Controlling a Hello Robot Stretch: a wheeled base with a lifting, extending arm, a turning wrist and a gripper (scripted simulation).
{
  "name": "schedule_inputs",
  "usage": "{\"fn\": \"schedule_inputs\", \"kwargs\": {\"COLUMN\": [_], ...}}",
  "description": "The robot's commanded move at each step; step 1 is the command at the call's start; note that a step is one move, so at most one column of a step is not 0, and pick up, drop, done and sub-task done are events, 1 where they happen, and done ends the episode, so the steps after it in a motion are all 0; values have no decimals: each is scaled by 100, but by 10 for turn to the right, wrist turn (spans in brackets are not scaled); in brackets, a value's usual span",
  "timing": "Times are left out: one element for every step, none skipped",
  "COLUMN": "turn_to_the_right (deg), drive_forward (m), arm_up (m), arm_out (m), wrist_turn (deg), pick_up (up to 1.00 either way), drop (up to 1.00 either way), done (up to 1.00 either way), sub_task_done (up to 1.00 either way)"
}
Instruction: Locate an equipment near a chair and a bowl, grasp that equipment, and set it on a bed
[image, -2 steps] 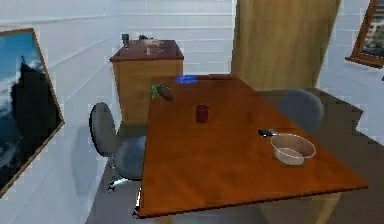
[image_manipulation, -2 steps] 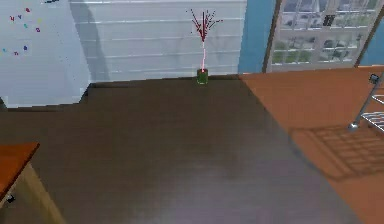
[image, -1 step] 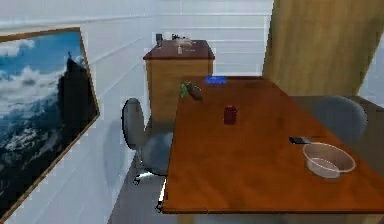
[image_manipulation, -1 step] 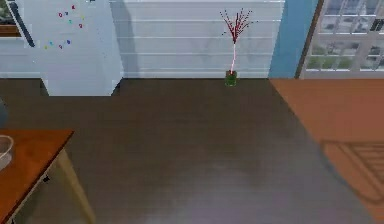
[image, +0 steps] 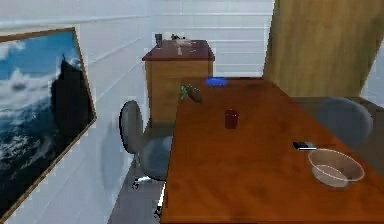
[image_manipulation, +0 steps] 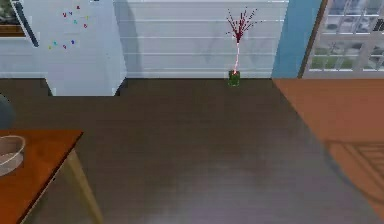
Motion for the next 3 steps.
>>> {"fn": "schedule_inputs", "kwargs": {"turn_to_the_right": [450,420,0], "drive_forward": [0,0,15], "arm_up": [0,0,0], "arm_out": [0,0,0], "wrist_turn": [0,0,0], "pick_up": [0,0,0], "drop": [0,0,0], "done": [0,0,0], "sub_task_done": [0,0,0]}}
